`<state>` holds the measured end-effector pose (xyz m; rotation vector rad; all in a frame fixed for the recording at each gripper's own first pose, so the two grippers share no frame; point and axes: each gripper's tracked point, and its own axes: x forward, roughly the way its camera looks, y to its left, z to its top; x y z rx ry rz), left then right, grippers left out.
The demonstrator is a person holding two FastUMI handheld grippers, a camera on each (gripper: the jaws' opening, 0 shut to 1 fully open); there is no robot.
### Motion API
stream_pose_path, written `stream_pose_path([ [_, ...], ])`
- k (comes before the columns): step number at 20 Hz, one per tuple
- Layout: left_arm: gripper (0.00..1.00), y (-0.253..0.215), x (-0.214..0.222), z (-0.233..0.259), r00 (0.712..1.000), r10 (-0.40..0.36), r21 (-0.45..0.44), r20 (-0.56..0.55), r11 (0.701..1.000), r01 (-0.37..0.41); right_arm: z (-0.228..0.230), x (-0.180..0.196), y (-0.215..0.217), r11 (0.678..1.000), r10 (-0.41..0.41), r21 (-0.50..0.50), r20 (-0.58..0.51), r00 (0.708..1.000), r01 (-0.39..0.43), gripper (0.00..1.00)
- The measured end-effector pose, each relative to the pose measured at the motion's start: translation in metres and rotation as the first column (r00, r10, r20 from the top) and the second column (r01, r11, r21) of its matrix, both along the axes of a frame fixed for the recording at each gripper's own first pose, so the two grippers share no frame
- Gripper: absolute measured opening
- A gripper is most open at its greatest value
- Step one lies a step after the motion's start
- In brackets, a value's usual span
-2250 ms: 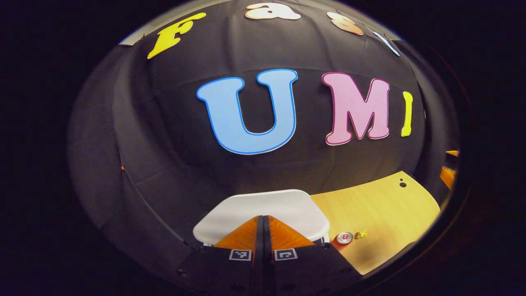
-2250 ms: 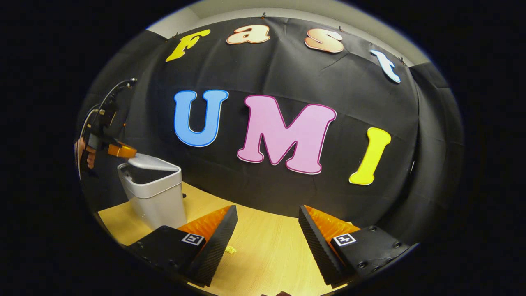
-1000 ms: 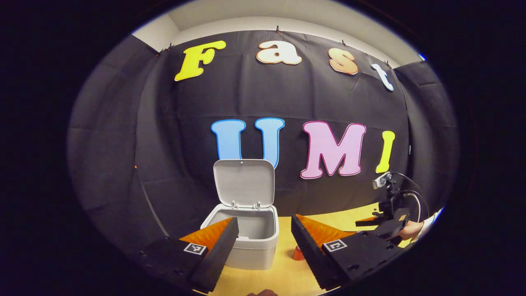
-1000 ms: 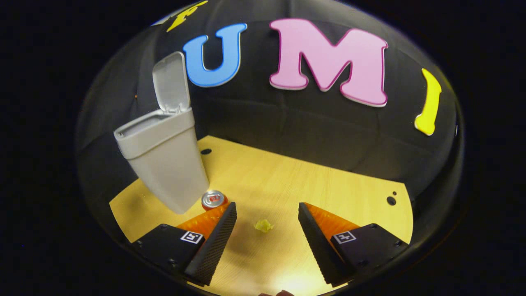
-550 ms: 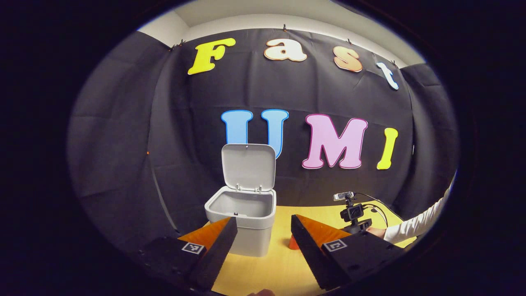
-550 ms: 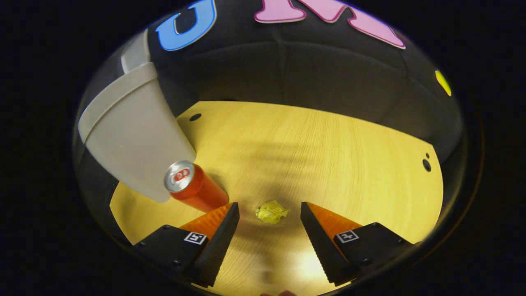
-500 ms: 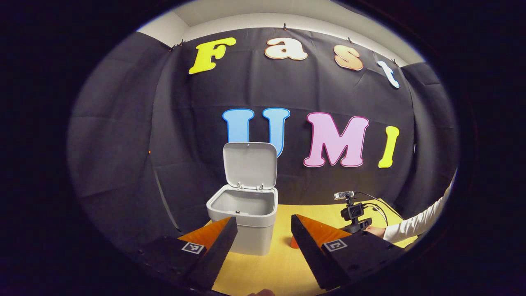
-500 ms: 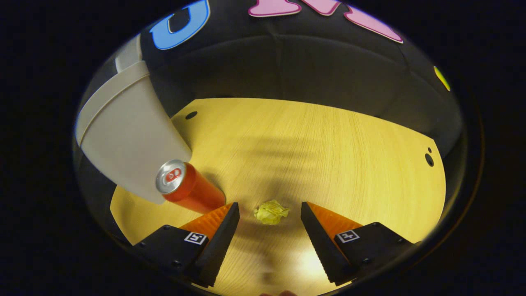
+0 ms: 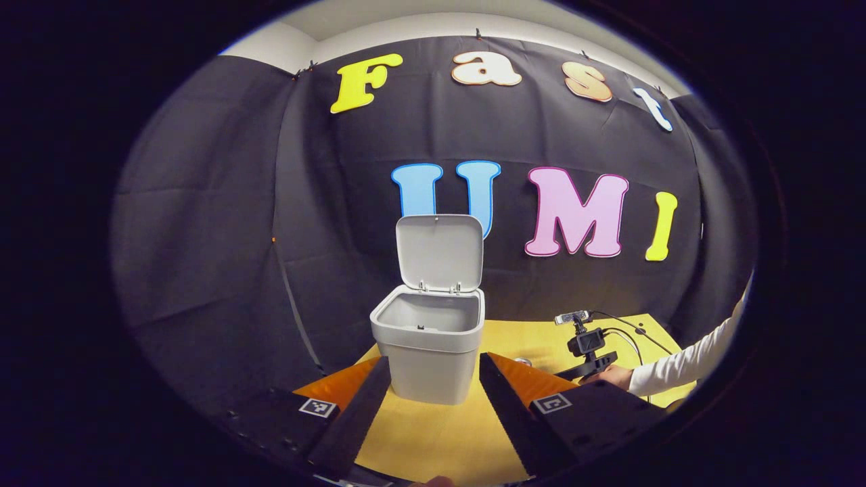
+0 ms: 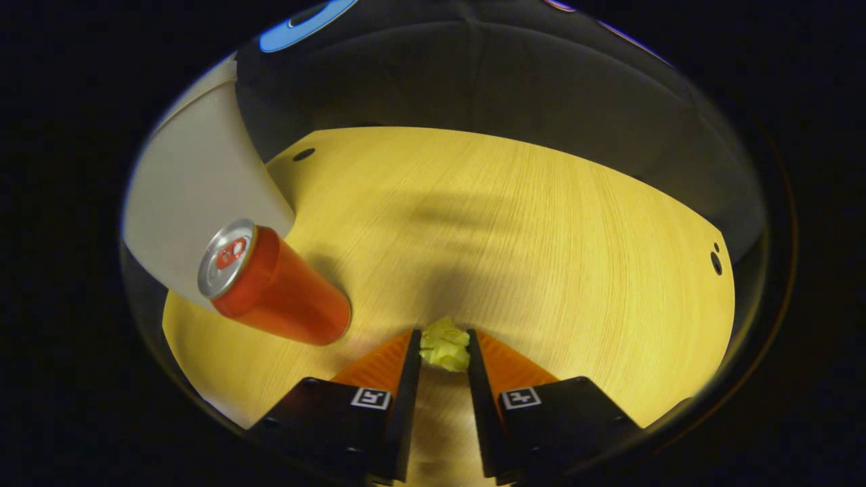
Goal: Press the lid of the desktop garbage bin to open it, pick up the crumpled paper on the desktop and throw it into the bin, then pick up the pop can on the desktop and drop it into the bin, and finally close the garbage bin lid.
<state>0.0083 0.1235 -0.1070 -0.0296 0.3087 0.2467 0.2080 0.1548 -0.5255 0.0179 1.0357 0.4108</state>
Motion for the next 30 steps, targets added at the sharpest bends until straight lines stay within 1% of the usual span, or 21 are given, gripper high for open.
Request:
stream_pose_path([
  [1,0.89,0.001,0.000,0.000,1.000,-0.001,0.010,-0.002,1.000,0.001,0.011,0.003,0.003,1.000,0.008,0.021,0.026,1.000,-0.008,0.41],
  [3,0.89,0.003,-0.002,-0.002,1.000,-0.001,0.023,-0.005,1.000,0.001,0.044,0.012,0.010,0.996,0.006,0.087,0.100,0.995,-0.015,0.40],
  [5,0.89,0.003,-0.002,0.000,1.000,-0.005,0.014,0.004,1.000,0.005,0.096,0.027,0.020,0.982,-0.022,0.188,0.213,0.977,-0.019,0.40],
  [6,0.89,0.003,-0.001,0.001,1.000,-0.007,0.010,0.008,1.000,0.007,0.128,0.033,0.024,0.972,-0.033,0.233,0.287,0.957,-0.036,0.39],
  [7,0.89,0.004,-0.002,0.000,1.000,-0.008,0.013,0.007,1.000,0.008,0.170,0.043,0.029,0.960,-0.046,0.272,0.392,0.919,-0.068,0.24],
  [8,0.89,0.005,-0.002,0.000,1.000,-0.011,0.023,0.003,1.000,0.011,0.208,0.048,0.038,0.947,-0.051,0.302,0.485,0.873,-0.113,0.39],
  [10,0.89,0.007,-0.004,0.001,1.000,-0.024,0.040,-0.003,0.999,0.024,0.278,0.054,0.052,0.917,-0.064,0.343,0.632,0.772,-0.205,0.39],
  [11,0.89,0.007,-0.006,0.003,1.000,-0.031,0.046,0.000,0.998,0.031,0.304,0.058,0.063,0.898,-0.083,0.373,0.665,0.742,-0.233,0.39],
  [12,0.89,0.009,-0.008,0.006,0.999,-0.034,0.049,0.003,0.998,0.033,0.319,0.061,0.064,0.885,-0.105,0.402,0.667,0.738,-0.237,0.38],
  [13,0.89,0.011,-0.011,0.007,0.999,-0.032,0.049,0.007,0.998,0.032,0.338,0.059,0.067,0.866,-0.125,0.435,0.665,0.736,-0.246,0.27],
  [14,0.89,0.012,-0.014,0.009,1.000,-0.029,0.046,0.012,0.999,0.029,0.355,0.055,0.075,0.846,-0.157,0.473,0.660,0.735,-0.244,0.38],
  [15,0.89,0.011,-0.017,0.008,0.999,-0.029,0.039,0.013,0.999,0.029,0.360,0.062,0.088,0.832,-0.187,0.500,0.659,0.728,-0.239,0.38],
  [16,0.89,0.012,-0.020,0.006,1.000,-0.026,0.035,0.010,0.999,0.025,0.362,0.063,0.093,0.825,-0.208,0.516,0.656,0.725,-0.231,0.38],
  [17,0.89,0.014,-0.024,0.005,1.000,-0.021,0.037,0.005,0.999,0.020,0.369,0.065,0.103,0.814,-0.224,0.537,0.643,0.732,-0.223,0.38],
  [18,0.89,0.015,-0.028,0.005,1.000,-0.015,0.040,0.002,0.999,0.015,0.369,0.062,0.113,0.795,-0.238,0.567,0.621,0.747,-0.217,0.37],
  [22,0.89,0.030,-0.045,0.004,1.000,0.014,0.039,-0.008,0.999,-0.014,0.362,0.047,0.154,0.740,-0.282,0.649,0.539,0.794,-0.177,0.37],
  [24,0.89,0.033,-0.050,0.003,0.999,0.029,0.039,-0.014,0.999,-0.029,0.346,0.045,0.172,0.730,-0.296,0.670,0.487,0.822,-0.134,0.36],
  [27,0.89,0.034,-0.055,0.004,0.999,0.046,0.043,-0.010,0.998,-0.046,0.320,0.048,0.180,0.751,-0.289,0.656,0.431,0.855,-0.077,0.37],
  [29,0.90,0.033,-0.055,0.001,0.999,0.050,0.035,-0.010,0.998,-0.050,0.318,0.049,0.181,0.751,-0.287,0.656,0.428,0.857,-0.076,0.37],
  [30,0.89,0.031,-0.054,-0.001,0.999,0.050,0.027,-0.014,0.998,-0.050,0.321,0.050,0.182,0.744,-0.294,0.663,0.434,0.851,-0.081,0.37],
])
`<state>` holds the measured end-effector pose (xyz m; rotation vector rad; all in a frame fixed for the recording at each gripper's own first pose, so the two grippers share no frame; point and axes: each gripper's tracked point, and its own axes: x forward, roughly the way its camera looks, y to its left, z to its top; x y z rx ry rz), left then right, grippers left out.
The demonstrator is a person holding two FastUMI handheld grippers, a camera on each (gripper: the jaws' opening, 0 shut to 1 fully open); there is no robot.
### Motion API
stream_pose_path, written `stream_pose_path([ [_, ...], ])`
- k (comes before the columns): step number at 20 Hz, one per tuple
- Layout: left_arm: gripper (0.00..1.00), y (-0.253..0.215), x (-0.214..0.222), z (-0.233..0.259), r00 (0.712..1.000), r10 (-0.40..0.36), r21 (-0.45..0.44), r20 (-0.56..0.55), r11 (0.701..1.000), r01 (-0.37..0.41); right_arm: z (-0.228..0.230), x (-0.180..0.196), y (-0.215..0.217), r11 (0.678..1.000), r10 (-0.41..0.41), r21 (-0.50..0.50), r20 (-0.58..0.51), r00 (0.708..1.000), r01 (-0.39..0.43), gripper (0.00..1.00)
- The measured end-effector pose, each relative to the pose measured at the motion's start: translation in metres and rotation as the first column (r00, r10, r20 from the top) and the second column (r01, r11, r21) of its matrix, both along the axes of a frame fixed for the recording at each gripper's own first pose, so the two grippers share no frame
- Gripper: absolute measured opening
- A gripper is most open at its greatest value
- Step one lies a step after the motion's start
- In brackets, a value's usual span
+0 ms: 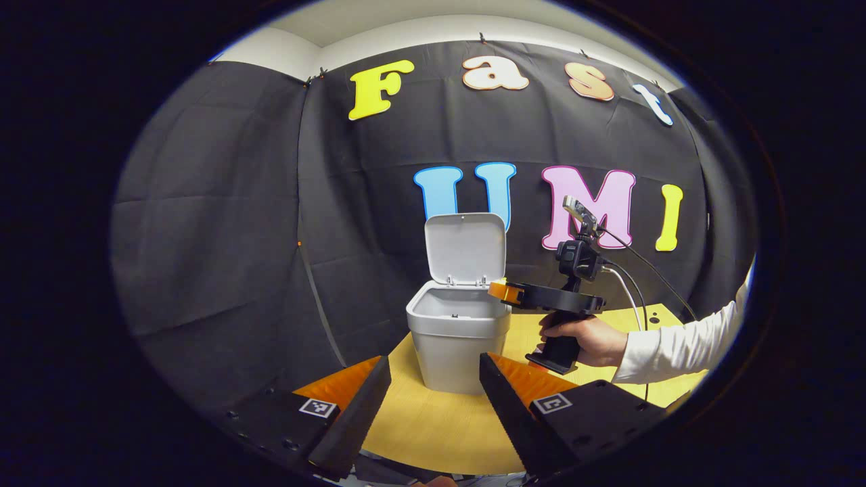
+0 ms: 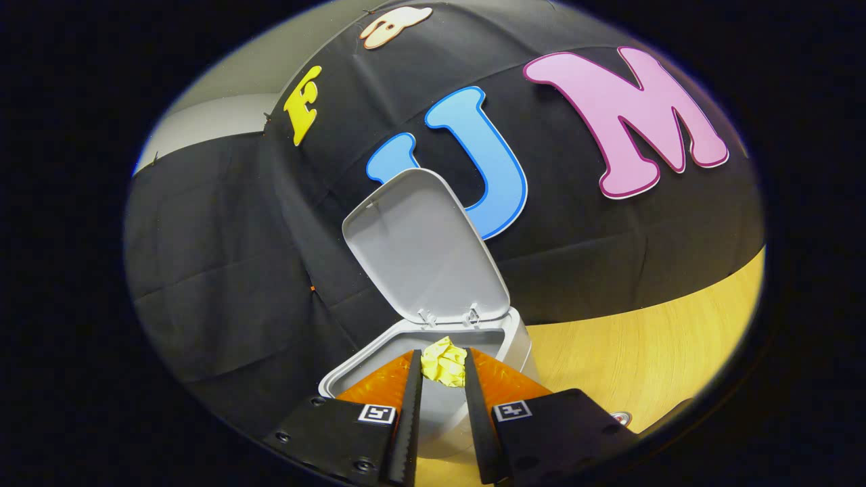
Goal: Press the lid of the desktop garbage bin to open it, pick up the crumpled paper on the desktop and throw it into the bin, then pick up the pop can on the desktop and drop it into the bin, and finally close the garbage bin lid.
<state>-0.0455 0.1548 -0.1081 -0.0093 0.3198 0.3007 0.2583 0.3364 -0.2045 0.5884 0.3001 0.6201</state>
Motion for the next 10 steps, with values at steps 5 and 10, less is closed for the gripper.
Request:
stream_pose_path([
  [5,0.89,-0.008,0.008,-0.004,1.000,-0.022,-0.005,-0.005,1.000,0.022,0.024,0.006,-0.006,0.999,-0.029,0.023,0.104,0.994,0.026,0.53],
  [10,0.89,-0.013,0.020,-0.005,0.999,-0.042,-0.018,-0.004,0.999,0.042,-0.011,0.006,-0.004,0.999,-0.007,-0.047,0.009,1.000,0.008,0.60],
])
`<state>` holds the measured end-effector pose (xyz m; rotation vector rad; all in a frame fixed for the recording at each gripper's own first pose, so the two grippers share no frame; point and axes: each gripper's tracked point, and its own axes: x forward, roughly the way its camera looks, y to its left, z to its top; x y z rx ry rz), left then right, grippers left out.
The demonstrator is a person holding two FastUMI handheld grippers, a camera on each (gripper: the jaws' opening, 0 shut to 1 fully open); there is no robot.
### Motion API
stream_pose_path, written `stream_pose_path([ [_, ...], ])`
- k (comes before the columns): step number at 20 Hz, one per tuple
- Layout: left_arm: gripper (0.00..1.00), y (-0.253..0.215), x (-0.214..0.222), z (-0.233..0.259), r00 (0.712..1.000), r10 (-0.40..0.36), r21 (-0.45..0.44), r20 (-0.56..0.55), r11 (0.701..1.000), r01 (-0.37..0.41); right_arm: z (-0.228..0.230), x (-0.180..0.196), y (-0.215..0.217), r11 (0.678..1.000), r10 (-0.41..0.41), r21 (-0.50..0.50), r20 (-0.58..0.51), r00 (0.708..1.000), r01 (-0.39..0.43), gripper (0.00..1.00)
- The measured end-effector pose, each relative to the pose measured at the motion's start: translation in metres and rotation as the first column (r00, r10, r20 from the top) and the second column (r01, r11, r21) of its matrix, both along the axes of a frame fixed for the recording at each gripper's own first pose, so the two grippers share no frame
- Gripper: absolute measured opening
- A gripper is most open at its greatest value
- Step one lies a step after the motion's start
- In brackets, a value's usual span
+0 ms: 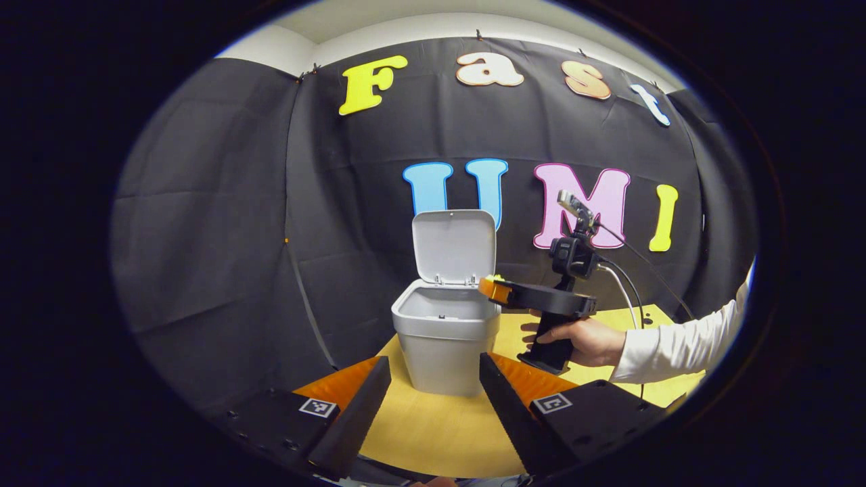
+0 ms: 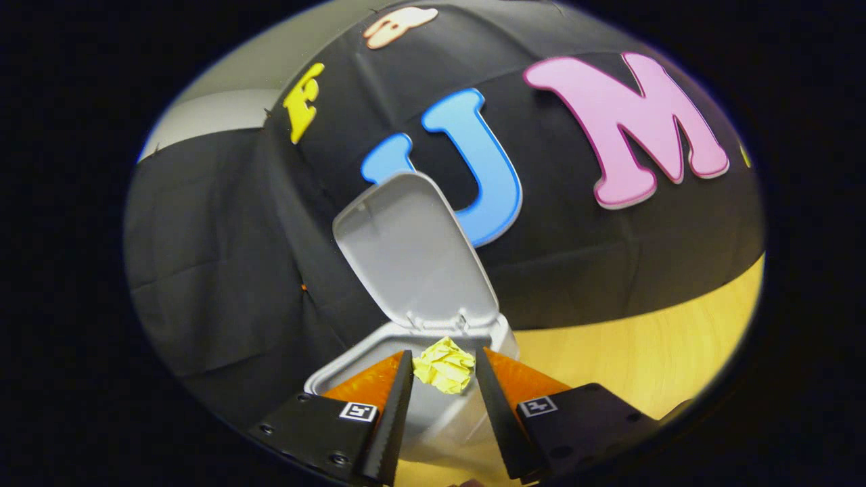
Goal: Press the lid of the desktop garbage bin to open it, pick up the crumpled paper on the desktop and throw it into the bin, then pick up the pop can on the desktop and drop it into the bin, and finally close the garbage bin lid.
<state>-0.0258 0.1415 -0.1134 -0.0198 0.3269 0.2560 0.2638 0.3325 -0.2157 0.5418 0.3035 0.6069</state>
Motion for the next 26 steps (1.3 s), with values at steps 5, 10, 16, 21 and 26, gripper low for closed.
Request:
stream_pose_path([
  [5,0.89,0.001,0.000,-0.004,1.000,-0.003,0.004,-0.011,1.000,0.003,0.009,-0.006,0.001,1.000,0.011,0.009,0.061,0.998,-0.012,0.85],
  [10,0.89,-0.001,0.007,-0.010,1.000,0.000,-0.026,-0.007,1.000,0.000,0.012,-0.011,-0.017,0.997,0.043,-0.074,0.112,0.993,-0.035,0.94],
  [16,0.91,-0.055,0.052,-0.058,0.993,-0.114,-0.135,0.018,0.984,0.116,0.035,-0.022,-0.106,0.947,0.108,-0.321,0.309,0.945,-0.004,0.97],
  [21,0.93,-0.133,0.106,-0.145,0.958,-0.282,-0.279,-0.056,0.925,0.257,0.058,-0.032,-0.218,0.909,0.030,-0.397,0.375,0.927,0.131,0.96],
  [26,0.96,-0.170,0.165,-0.197,0.924,-0.379,-0.256,-0.056,0.900,0.354,0.055,-0.043,-0.304,0.875,-0.088,-0.423,0.336,0.938,0.234,0.96],
])
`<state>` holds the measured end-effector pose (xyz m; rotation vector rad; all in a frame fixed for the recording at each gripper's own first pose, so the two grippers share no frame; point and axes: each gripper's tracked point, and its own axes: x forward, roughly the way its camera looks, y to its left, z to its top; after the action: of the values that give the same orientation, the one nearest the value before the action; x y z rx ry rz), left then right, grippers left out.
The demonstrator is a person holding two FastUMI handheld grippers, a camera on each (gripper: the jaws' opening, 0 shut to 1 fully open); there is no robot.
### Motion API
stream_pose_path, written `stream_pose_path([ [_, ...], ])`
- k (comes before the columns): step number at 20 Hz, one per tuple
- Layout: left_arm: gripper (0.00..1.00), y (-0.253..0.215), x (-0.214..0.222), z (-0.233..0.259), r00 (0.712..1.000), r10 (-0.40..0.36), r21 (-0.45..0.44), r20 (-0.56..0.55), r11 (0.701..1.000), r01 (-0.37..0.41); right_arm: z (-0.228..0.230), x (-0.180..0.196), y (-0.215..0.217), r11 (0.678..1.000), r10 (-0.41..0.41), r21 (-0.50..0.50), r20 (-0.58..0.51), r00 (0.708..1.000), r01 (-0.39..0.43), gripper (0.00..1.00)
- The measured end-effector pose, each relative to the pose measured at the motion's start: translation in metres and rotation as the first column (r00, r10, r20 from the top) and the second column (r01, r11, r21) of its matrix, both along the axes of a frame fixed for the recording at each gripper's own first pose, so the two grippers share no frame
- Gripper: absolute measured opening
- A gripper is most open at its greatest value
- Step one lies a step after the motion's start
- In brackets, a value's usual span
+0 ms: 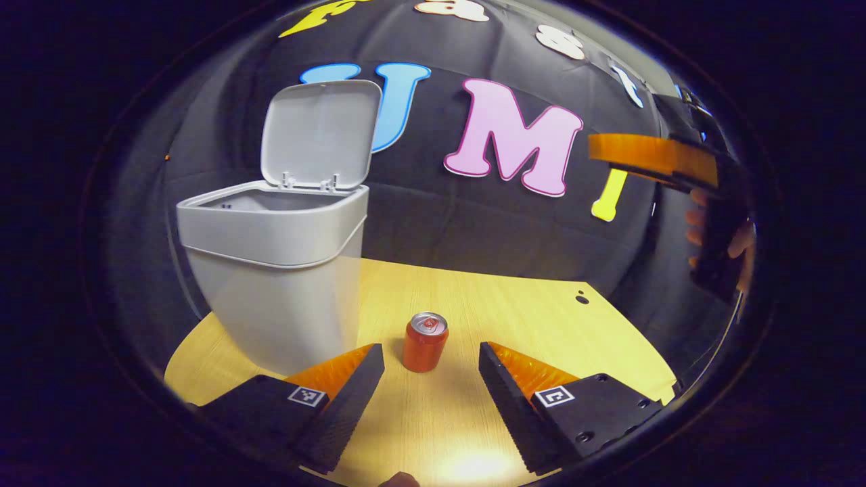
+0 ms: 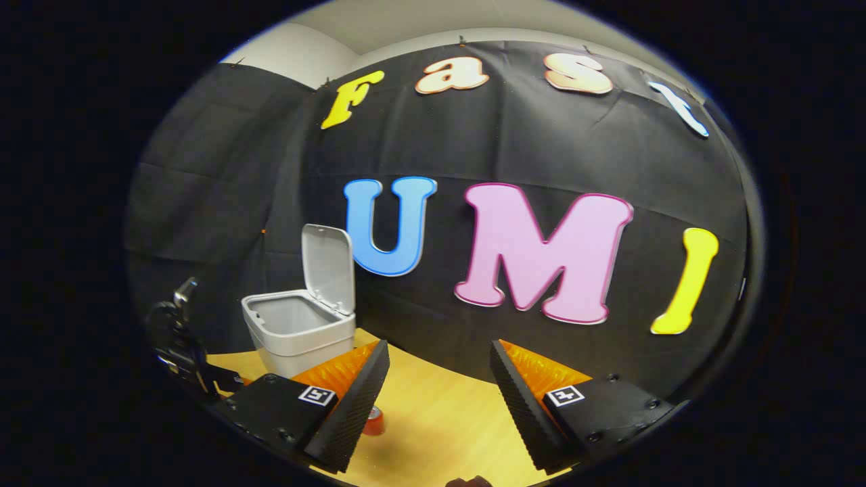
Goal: Press the lid of the desktop garbage bin to open it, pick up the crumpled paper on the desktop and throw it into the bin, then pick up the pop can on the desktop and drop it into the bin, and finally close the garbage bin lid.
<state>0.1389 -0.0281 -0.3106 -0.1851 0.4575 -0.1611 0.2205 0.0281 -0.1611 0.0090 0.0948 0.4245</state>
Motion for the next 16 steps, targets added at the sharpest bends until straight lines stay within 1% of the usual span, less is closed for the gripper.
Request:
stream_pose_path([
  [2,0.96,-0.009,0.021,-0.009,0.999,-0.039,0.001,0.032,0.999,0.039,-0.008,-0.003,-0.027,0.999,-0.047,-0.012,-0.012,0.999,0.047,0.96],
  [4,0.96,-0.012,0.040,-0.018,0.999,-0.032,-0.006,0.031,0.999,0.033,-0.023,-0.003,-0.049,0.995,-0.092,-0.031,-0.046,0.995,0.091,0.96],
  [7,0.96,-0.008,0.062,-0.038,1.000,-0.018,0.017,0.001,1.000,0.018,-0.037,-0.006,-0.071,0.991,-0.134,-0.040,-0.080,0.988,0.131,0.97],
  [9,0.96,-0.007,0.074,-0.047,1.000,-0.021,0.039,-0.005,0.999,0.021,-0.043,-0.003,-0.077,0.988,-0.150,-0.046,-0.092,0.984,0.147,0.96],
  [11,0.96,-0.006,0.085,-0.050,1.000,-0.013,0.037,-0.001,0.999,0.013,-0.048,-0.002,-0.081,0.987,-0.160,-0.053,-0.106,0.981,0.155,0.96],
  [13,0.96,-0.005,0.094,-0.056,1.000,-0.005,0.047,-0.006,0.999,0.006,-0.050,-0.002,-0.080,0.987,-0.157,-0.051,-0.114,0.981,0.152,0.96],
  [16,0.96,-0.006,0.108,-0.073,1.000,-0.015,0.075,-0.021,0.997,0.017,-0.056,-0.001,-0.078,0.987,-0.152,-0.065,-0.125,0.981,0.145,0.96],
])
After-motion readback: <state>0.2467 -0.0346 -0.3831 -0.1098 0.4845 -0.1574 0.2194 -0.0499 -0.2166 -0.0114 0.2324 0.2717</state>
